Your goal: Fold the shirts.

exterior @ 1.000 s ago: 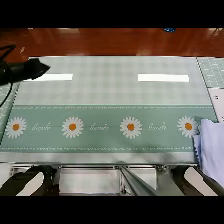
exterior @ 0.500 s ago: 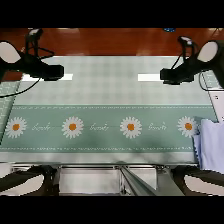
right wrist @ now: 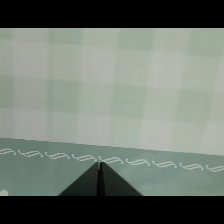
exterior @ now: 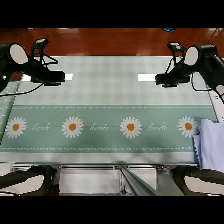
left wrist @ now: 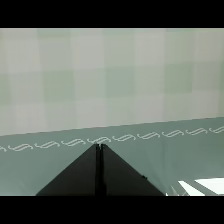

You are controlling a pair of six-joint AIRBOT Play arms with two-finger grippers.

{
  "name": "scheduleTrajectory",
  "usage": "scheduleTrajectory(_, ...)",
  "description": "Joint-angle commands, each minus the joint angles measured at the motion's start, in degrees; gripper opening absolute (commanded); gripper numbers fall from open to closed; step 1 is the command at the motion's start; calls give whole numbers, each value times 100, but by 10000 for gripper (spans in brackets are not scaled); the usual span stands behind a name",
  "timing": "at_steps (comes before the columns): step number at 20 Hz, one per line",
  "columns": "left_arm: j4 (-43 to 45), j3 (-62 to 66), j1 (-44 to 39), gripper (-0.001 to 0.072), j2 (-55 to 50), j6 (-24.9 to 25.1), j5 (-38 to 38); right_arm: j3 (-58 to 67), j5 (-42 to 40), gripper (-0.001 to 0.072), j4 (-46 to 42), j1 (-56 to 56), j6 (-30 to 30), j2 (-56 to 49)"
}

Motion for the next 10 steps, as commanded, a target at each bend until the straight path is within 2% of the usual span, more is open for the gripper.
scheduleTrajectory(1, 24, 7, 0, 21, -55, -9, -17, 7, -9, 24, -44, 13, 11, -9)
scheduleTrajectory(10, 24, 7, -2, 21, -103, -9, -17, 7, -9, 24, -42, 13, 11, -9)
